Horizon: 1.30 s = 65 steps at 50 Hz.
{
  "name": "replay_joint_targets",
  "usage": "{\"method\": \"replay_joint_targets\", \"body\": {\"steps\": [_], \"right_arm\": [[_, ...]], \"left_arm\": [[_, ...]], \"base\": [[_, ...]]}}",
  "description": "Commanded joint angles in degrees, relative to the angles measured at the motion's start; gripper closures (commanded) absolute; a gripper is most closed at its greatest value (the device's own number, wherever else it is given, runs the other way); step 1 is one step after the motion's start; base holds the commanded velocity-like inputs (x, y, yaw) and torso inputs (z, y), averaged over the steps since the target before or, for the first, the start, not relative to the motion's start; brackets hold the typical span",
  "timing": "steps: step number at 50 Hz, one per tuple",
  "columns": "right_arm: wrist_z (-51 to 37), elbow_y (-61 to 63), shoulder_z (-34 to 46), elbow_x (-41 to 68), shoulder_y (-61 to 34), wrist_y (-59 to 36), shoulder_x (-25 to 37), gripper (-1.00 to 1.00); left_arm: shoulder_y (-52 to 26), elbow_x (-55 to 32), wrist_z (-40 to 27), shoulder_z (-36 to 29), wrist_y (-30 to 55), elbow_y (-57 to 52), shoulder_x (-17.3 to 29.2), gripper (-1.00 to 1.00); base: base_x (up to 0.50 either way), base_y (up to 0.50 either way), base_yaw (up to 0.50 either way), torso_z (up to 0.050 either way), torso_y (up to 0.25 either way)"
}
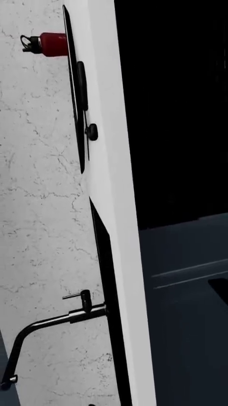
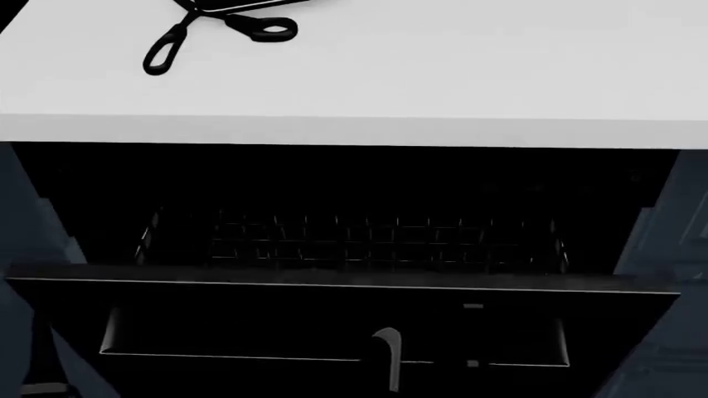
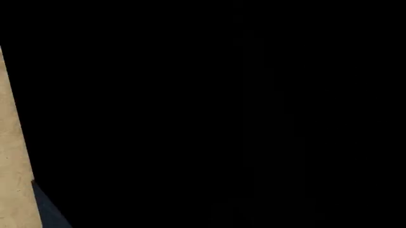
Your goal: Open the dishwasher door
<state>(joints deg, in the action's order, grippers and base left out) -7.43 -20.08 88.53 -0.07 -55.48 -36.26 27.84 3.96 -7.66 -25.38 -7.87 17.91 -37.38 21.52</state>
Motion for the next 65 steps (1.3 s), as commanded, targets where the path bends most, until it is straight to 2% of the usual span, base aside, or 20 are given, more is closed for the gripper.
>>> {"method": "replay_joint_targets", "body": {"steps": [1,32,45,65], "right_arm": [[0.43,12.35,-0.07,-0.77,1.61,-4.95,0.39,1.00],[0.55,12.69,-0.68,-0.64,1.50,-4.82,0.43,1.00],[-1.21,10.87,0.26,-0.70,5.27,-2.13,1.56,1.00],[-2.88,16.07,3.78,-2.59,10.11,-5.29,2.67,1.00]], "left_arm": [[0.43,-1.06,0.96,0.52,-0.14,-1.49,0.31,-1.00],[0.39,-1.39,0.52,0.26,-0.14,-1.60,0.70,-1.00],[-0.96,-1.88,-0.05,0.82,3.32,-6.03,1.66,-1.00],[-1.76,-2.52,-0.82,1.54,7.85,-11.13,3.05,-1.00]], "base": [[0.00,0.00,0.00,0.000,0.000],[0.00,0.00,0.00,0.000,0.000],[0.00,0.00,0.00,0.000,0.000],[0.00,0.00,0.01,-0.001,-0.002]]}}
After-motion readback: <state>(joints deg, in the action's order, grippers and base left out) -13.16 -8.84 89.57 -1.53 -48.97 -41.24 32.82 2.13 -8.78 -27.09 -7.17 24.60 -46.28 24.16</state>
